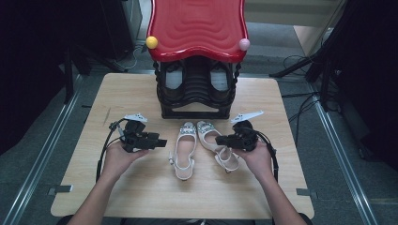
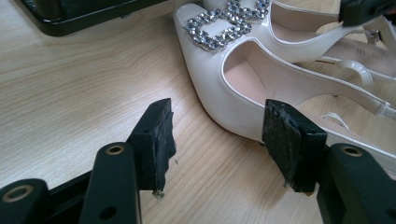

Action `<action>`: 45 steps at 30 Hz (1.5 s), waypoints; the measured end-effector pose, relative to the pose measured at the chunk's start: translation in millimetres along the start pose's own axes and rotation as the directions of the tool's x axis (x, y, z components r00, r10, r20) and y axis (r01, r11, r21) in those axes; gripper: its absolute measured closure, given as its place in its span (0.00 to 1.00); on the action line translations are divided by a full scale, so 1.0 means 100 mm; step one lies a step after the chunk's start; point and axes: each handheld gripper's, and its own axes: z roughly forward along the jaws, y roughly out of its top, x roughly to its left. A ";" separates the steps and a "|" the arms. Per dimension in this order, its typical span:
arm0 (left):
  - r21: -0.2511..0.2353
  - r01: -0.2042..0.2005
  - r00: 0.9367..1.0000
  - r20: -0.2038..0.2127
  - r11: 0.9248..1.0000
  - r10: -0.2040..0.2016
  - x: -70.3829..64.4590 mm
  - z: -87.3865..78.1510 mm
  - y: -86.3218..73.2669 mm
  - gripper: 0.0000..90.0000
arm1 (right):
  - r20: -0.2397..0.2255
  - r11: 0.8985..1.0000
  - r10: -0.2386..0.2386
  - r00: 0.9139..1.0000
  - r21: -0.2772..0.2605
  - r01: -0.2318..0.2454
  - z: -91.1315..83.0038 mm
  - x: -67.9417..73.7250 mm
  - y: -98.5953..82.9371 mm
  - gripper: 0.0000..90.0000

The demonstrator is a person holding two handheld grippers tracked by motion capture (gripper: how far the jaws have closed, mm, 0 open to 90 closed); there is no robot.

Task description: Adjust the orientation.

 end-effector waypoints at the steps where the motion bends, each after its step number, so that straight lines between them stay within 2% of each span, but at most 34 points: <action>1: 0.005 -0.005 1.000 -0.005 1.000 0.005 0.00 0.01 0.00 0.49 | 0.004 1.000 0.005 1.000 -0.009 -0.005 -0.03 -0.01 -0.01 0.99; 6: 0.009 -0.009 1.000 -0.003 1.000 0.009 -0.01 0.06 0.00 0.50 | 0.049 0.999 0.029 0.998 -0.045 -0.027 -0.16 -0.12 -0.02 1.00; 9: 0.022 -0.017 1.000 -0.006 1.000 0.017 -0.01 0.09 0.00 0.52 | 0.080 0.998 0.054 0.995 -0.034 -0.052 -0.15 -0.24 -0.07 1.00; 13: 0.027 -0.028 1.000 -0.012 0.999 0.028 -0.03 0.14 0.00 0.68 | 0.100 0.996 0.090 0.991 -0.014 -0.089 -0.10 -0.37 -0.13 1.00; 18: 0.005 -0.027 1.000 0.014 1.000 0.027 -0.03 0.19 0.01 0.88 | 0.126 0.995 0.099 0.987 0.010 -0.101 -0.04 -0.44 -0.19 1.00; 21: 0.021 -0.033 0.999 0.042 0.999 0.032 -0.03 0.24 0.02 1.00 | 0.144 0.994 0.105 0.984 0.019 -0.109 -0.01 -0.47 -0.22 1.00; 26: 0.062 -0.047 0.998 0.054 0.997 0.044 -0.05 0.33 0.04 1.00 | 0.160 0.992 0.107 0.981 0.047 -0.116 0.06 -0.49 -0.25 1.00; 31: 0.068 -0.047 0.998 0.054 0.997 0.044 -0.02 0.38 0.06 1.00 | 0.153 0.993 0.091 0.984 0.064 -0.102 0.15 -0.46 -0.24 1.00; 33: 0.069 -0.044 0.998 0.052 0.997 0.041 -0.01 0.38 0.05 1.00 | 0.147 0.993 0.076 0.986 0.076 -0.087 0.19 -0.43 -0.23 1.00; 36: 0.070 -0.040 0.998 0.056 0.997 0.036 0.01 0.39 0.05 1.00 | 0.178 0.994 0.040 0.983 0.090 -0.056 0.22 -0.36 -0.21 1.00; 45: 0.093 -0.030 0.998 0.048 0.995 0.026 0.00 0.47 0.03 0.99 | 0.158 0.993 0.068 0.985 0.080 -0.082 0.22 -0.36 -0.22 1.00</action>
